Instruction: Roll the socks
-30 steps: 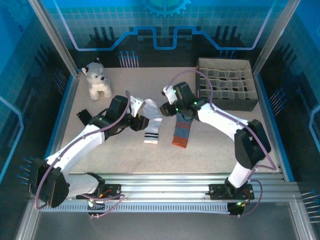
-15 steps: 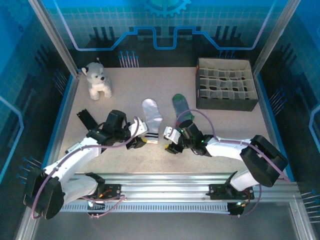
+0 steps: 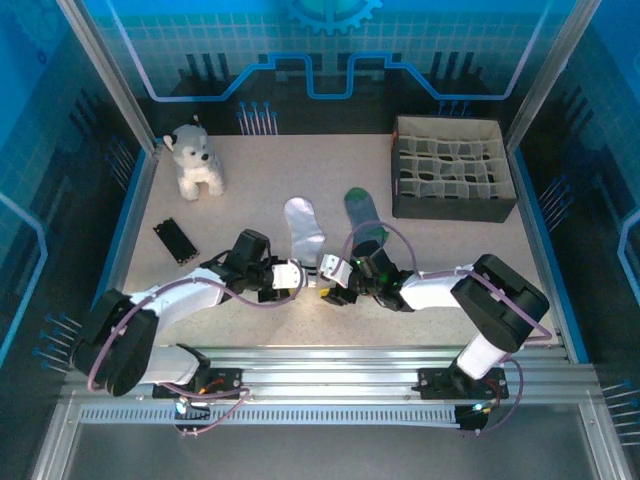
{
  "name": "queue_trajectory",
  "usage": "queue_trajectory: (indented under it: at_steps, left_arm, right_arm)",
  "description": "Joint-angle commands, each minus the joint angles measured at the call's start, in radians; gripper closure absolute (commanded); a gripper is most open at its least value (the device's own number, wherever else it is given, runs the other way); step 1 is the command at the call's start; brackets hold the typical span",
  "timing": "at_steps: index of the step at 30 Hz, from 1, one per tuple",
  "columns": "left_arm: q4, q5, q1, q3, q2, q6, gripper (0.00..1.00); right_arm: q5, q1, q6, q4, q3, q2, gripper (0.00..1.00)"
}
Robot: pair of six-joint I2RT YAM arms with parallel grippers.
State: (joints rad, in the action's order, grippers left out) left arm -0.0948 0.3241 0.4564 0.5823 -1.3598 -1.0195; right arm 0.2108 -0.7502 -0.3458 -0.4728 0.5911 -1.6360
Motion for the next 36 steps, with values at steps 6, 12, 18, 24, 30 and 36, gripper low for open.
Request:
queue_trajectory:
  at_steps: [6, 12, 18, 24, 30, 36]
  left_arm:
    - [0.047, -0.047, 0.003, 0.065, -0.152, -0.103, 0.55]
    - [0.050, -0.071, 0.002, 0.091, -0.186, -0.127, 0.56]
    - [0.036, -0.072, -0.004, 0.094, -0.215, -0.141, 0.61]
    - [-0.013, -0.057, -0.006, 0.107, -0.232, -0.160, 0.74]
    - [-0.100, -0.022, -0.008, 0.142, -0.239, -0.167, 1.00]
    - [-0.236, 0.080, -0.037, 0.208, -0.254, -0.174, 1.00]
  right_arm:
    - [-0.002, -0.022, -0.051, -0.094, 0.036, -0.053, 0.37]
    - [0.004, -0.036, -0.080, -0.105, 0.041, -0.074, 0.37]
    - [0.030, -0.041, -0.079, -0.157, 0.022, -0.088, 0.37]
    - [0.020, -0.037, -0.037, -0.350, -0.059, -0.107, 0.34]
    - [0.012, -0.037, 0.015, -0.510, -0.115, -0.148, 0.34]
    - [0.015, -0.038, 0.009, -0.574, -0.137, -0.184, 0.34]
